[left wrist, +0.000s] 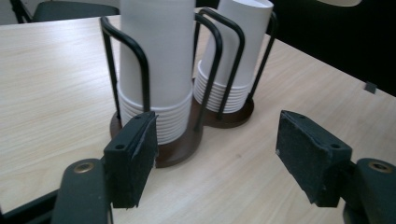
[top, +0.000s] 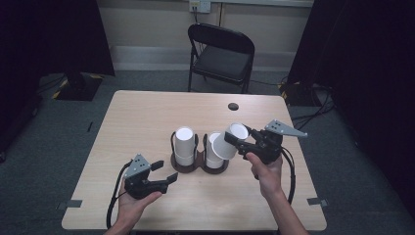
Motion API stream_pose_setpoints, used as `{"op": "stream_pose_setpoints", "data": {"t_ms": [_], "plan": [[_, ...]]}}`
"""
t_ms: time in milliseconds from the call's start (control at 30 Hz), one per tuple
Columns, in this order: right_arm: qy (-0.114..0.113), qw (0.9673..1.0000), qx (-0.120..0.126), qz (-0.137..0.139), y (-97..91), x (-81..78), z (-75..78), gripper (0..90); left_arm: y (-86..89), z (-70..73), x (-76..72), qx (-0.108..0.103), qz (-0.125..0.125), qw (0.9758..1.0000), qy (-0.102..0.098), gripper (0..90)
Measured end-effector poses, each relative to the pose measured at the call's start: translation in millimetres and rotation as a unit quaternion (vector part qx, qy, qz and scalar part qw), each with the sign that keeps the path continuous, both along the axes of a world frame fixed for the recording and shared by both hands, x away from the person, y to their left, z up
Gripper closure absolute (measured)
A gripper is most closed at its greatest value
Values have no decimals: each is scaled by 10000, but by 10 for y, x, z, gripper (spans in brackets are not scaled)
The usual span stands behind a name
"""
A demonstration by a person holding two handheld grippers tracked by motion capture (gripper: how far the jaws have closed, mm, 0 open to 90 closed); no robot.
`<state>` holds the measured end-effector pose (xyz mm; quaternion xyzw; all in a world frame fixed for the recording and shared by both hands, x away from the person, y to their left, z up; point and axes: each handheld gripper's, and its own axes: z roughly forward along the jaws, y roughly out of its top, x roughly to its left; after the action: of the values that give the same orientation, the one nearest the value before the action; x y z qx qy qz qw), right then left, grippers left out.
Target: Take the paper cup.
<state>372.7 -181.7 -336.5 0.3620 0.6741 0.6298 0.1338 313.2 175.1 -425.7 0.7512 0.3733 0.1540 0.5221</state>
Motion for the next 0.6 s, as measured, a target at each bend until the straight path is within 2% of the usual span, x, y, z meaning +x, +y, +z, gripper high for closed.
{"op": "stream_pose_setpoints", "data": {"t_ms": [33, 100, 167, 200, 233, 267, 333, 400, 500, 567, 600], "plan": [[85, 9999, 75, 33, -12, -24, -7, 334, -35, 14, -22, 44, -73, 9999, -57, 317], [107, 9999, 84, 62, -17, -37, -14, 334, -57, 27, -32, 43, -81, 9999, -82, 318], [227, 9996, 63, 173, -24, -85, -37, 334, -137, 90, -59, 36, -292, 9995, -149, 340], [260, 9994, 62, 209, -25, -99, -45, 334, -168, 115, -70, 77, -316, 9991, -267, 340], [260, 9994, 62, 209, -25, -99, -45, 334, -168, 115, -70, 77, -316, 9991, -267, 340], [316, 9992, 20, 254, -23, -129, -54, 334, -229, 163, -70, 82, -374, 9986, -374, 343], [354, 9989, 50, 290, -23, -142, -56, 334, -260, 184, -60, 57, -396, 9985, -385, 357], [442, 9983, 167, 356, -14, -167, -45, 334, -367, 248, -26, -1, -463, 9980, -423, 371], [525, 9968, 383, 472, -14, -199, -32, 334, -448, 376, 2, -127, -527, 9966, -616, 372], [617, 9951, 554, 532, -19, -212, -24, 334, -516, 443, 19, -138, -620, 9954, -720, 372], [617, 9951, 554, 532, -19, -212, -24, 334, -516, 443, 19, -138, -620, 9954, -720, 372]]}}
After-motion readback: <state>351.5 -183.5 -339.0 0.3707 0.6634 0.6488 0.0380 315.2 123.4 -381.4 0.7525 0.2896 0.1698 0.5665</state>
